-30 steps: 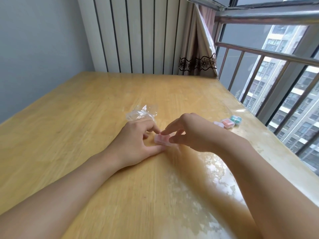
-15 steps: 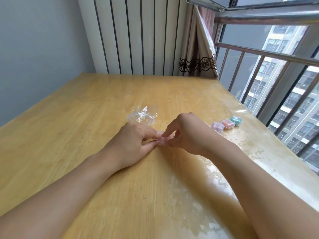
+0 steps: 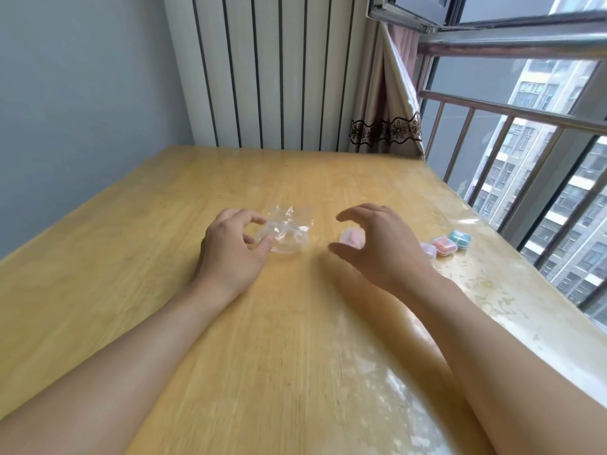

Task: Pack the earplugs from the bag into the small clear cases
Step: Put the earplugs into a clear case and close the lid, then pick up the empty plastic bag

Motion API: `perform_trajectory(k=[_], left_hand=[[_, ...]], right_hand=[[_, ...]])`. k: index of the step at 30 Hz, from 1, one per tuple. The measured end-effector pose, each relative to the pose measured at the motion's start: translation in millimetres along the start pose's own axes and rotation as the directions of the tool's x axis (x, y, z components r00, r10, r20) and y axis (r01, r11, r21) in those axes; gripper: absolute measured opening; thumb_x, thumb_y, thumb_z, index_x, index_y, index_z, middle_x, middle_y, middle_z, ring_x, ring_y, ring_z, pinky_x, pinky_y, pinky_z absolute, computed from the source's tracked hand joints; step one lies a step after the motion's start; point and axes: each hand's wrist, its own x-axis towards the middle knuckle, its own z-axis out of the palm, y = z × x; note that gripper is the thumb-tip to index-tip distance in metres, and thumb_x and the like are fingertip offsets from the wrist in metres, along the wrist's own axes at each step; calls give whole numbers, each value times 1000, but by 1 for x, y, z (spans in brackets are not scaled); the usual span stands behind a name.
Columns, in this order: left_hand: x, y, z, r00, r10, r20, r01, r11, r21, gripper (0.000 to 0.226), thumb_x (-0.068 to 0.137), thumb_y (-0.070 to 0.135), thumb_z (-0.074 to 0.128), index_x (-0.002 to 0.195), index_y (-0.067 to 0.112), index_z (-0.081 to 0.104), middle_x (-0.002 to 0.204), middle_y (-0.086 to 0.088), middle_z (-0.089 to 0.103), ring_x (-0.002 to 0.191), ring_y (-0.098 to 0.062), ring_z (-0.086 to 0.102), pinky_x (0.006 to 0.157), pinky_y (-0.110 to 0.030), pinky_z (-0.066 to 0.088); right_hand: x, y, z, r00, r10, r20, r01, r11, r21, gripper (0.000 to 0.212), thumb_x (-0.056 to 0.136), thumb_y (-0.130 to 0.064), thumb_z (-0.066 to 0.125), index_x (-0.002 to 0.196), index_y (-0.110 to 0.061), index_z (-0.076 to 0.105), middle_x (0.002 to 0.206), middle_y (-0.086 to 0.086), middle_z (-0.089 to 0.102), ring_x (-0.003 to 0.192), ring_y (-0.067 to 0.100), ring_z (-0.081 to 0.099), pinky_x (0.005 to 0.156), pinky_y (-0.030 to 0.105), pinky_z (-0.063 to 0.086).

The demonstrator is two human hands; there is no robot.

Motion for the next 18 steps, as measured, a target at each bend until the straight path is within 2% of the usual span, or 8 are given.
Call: perform_trajectory(k=[2, 5, 7, 9, 11, 13, 15, 18], left_hand=[[0, 2, 0, 1000, 15, -4, -16, 998, -58, 4, 86, 18, 75, 87, 21, 73, 96, 4, 66, 72, -4, 70, 66, -22, 55], [-7, 12, 2, 999, 31, -13, -33, 986, -165, 9, 87, 14, 74, 79, 20, 73, 81, 6, 71, 65, -3, 70, 58, -14, 52], [-14, 22, 3, 1000, 3, 22, 4, 949, -314, 9, 89, 19, 74, 80, 23, 72, 74, 4, 74, 65, -10, 72, 59, -24, 58], [-21, 29, 3, 998, 37, 49, -11, 888, -459, 10, 87, 35, 74, 92, 27, 70, 87, 5, 74, 82, -16, 73, 69, -35, 61], [-25, 31, 1, 994, 91, 57, -51, 870, -490, 45, 77, 56, 74, 113, 32, 61, 113, 11, 67, 106, -13, 64, 86, -33, 56], [-25, 34, -3, 993, 104, 52, -73, 907, -415, 67, 68, 63, 75, 125, 35, 54, 125, 16, 62, 118, -6, 56, 93, -22, 47], [-29, 40, -8, 988, 81, 133, -8, 881, -473, 58, 71, 58, 78, 117, 25, 64, 116, 13, 69, 111, -3, 62, 91, -18, 48], [-35, 54, -14, 967, 98, 234, 64, 799, -599, 37, 82, 35, 75, 92, 0, 72, 84, -3, 74, 80, -11, 69, 78, -26, 56]], right_hand=[[-5, -13, 6, 996, -67, 56, 59, 990, 125, 63, 82, -44, 79, 139, -25, 57, 136, -5, 60, 117, 18, 58, 95, 34, 49], [-9, -25, 19, 976, -161, 146, 134, 974, 181, 75, 78, -39, 84, 144, -28, 51, 143, -7, 55, 118, 15, 59, 95, 26, 48], [-6, -25, 22, 980, -196, 46, 181, 958, 224, 50, 84, -24, 79, 131, -23, 63, 128, -3, 66, 103, 15, 66, 87, 30, 53], [-1, -23, 17, 982, -155, -106, 179, 940, 291, 16, 91, -18, 71, 107, -15, 72, 96, -1, 75, 77, 12, 67, 73, 32, 54], [-3, -25, 1, 994, -17, -107, 75, 819, 569, 11, 94, -19, 70, 90, -9, 70, 77, 2, 74, 53, 11, 59, 56, 27, 48], [-7, -31, -21, 996, 61, 67, -90, 546, 833, 12, 93, -19, 71, 87, -10, 67, 78, 8, 76, 44, 13, 52, 44, 23, 39], [-14, -32, -42, 967, 47, 252, -252, 362, 898, 11, 93, -22, 71, 91, -14, 65, 88, 12, 78, 48, 13, 52, 44, 22, 33], [-30, -18, -61, 939, 42, 342, -336, 334, 881, 13, 92, -25, 72, 90, -15, 65, 93, 11, 77, 53, 13, 57, 46, 21, 35]])
